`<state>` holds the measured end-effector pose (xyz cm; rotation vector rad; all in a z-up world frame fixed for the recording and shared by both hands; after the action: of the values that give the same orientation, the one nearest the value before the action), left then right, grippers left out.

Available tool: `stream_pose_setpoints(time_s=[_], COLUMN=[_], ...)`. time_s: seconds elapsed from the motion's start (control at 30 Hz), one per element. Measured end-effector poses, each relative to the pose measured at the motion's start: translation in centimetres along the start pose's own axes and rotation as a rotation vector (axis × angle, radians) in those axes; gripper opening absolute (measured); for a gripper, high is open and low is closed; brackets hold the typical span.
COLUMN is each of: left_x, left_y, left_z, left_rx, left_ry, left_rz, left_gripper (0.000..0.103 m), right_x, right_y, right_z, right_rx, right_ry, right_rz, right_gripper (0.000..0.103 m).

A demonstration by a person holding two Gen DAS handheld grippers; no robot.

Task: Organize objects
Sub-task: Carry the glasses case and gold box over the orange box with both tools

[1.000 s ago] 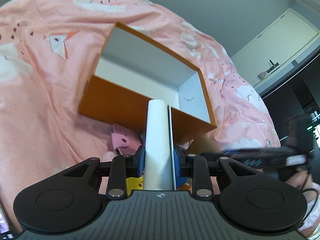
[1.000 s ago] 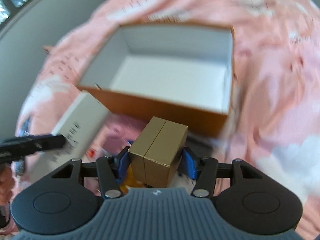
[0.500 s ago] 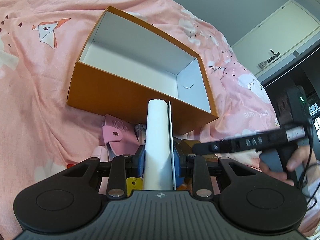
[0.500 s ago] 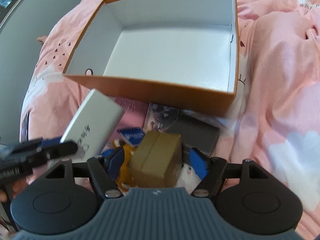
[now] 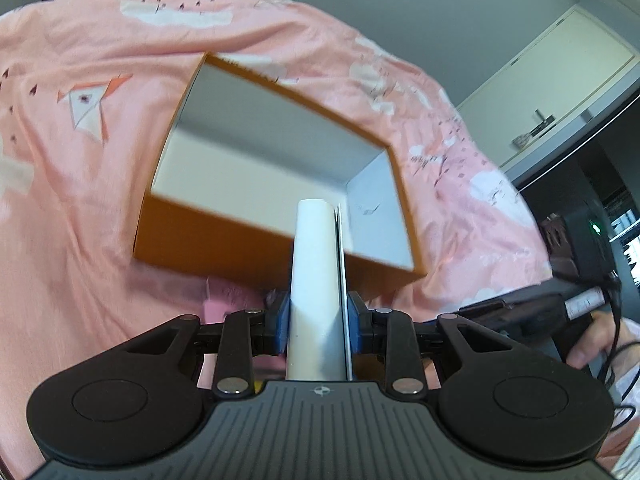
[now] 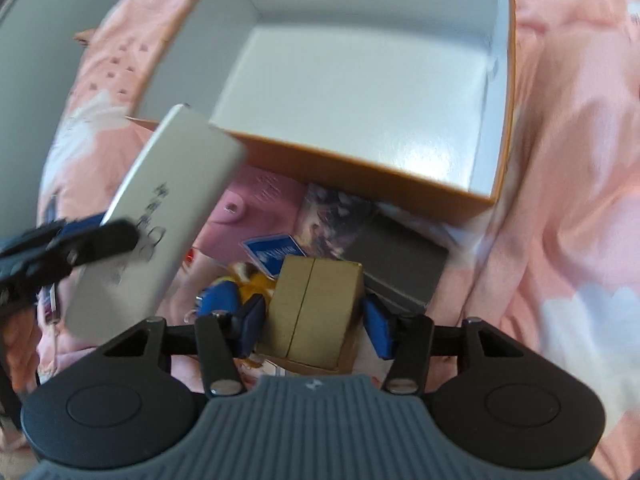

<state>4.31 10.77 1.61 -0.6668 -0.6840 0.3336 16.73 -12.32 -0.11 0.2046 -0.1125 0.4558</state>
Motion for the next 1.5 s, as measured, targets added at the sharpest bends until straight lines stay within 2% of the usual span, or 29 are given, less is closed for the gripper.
stream_pose_setpoints(time_s=[0.17, 0.27, 0.4, 0.53, 0.67, 0.8, 0.93, 1.17, 1.3, 1.4, 1.47, 1.5], left_x=[2.8, 4.8, 7.8, 10.2, 11.6, 11.8, 11.8, 11.4, 11.3, 11.4, 11.5, 11.4], left_y=[-0.9, -1.5, -1.1, 0.9, 3.6, 5.6, 6.0, 5.8, 5.6, 5.3, 4.9, 4.8], left_z=[0.6, 0.7, -0.1, -3.4, -8.0, -11.7, -14.0, -15.4, -15.8, -16.0, -15.9, -15.9], left_rx=[-0.040, -0.032, -0.017, 0.046, 0.131, 0.151, 0.202, 0.238, 0.350, 0.390, 0.428, 0.449], left_ry=[-0.040, -0.084, -0.149, -0.163, -0.136, -0.091, -0.074, -0.006, 0.048, 0.061, 0.073, 0.078], left_rz=[-0.019, -0.044, -0.039, 0.002, 0.040, 0.073, 0.032, -0.034, -0.090, -0.142, -0.185, -0.207], left_gripper=[0.033, 0.033, 0.033, 0.033, 0.033, 0.033, 0.033, 0.033, 0.033, 0.038, 0.048, 0.049], right_x=[1.0, 2.3, 5.1, 7.9, 10.4, 12.0, 13.0, 13.6, 13.5, 13.5, 13.4, 13.4], right_y=[0.4, 0.2, -0.9, -2.5, -3.9, -4.3, -4.8, -5.0, -4.9, -4.9, -4.8, -4.7], right_z=[4.9, 7.2, 8.0, 6.7, 3.6, 0.3, -2.2, -4.4, -5.0, -5.3, -5.4, -5.4], right_rx=[0.071, 0.092, 0.081, 0.057, 0.071, 0.073, 0.067, 0.079, 0.083, 0.086, 0.084, 0.082], right_ry=[-0.147, -0.246, -0.345, -0.399, -0.389, -0.364, -0.336, -0.312, -0.298, -0.292, -0.290, -0.288], right_rz=[0.027, 0.030, -0.001, -0.060, -0.123, -0.145, -0.148, -0.136, -0.138, -0.136, -0.136, -0.135], right_gripper=[0.055, 0.055, 0.055, 0.055, 0.055, 0.055, 0.055, 0.055, 0.055, 0.055, 0.055, 0.055])
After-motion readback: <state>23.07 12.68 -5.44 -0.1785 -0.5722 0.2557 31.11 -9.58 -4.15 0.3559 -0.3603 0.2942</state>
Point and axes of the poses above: each gripper's, at about its wrist camera, not at the fingertips, and z roughly against the way its jaws point, y to its left, x to its top, the point moved 1 cm from there along -z, roughly the way its jaws point, and after that the axes turned 9 degrees about -x, right-handed, at the moved point
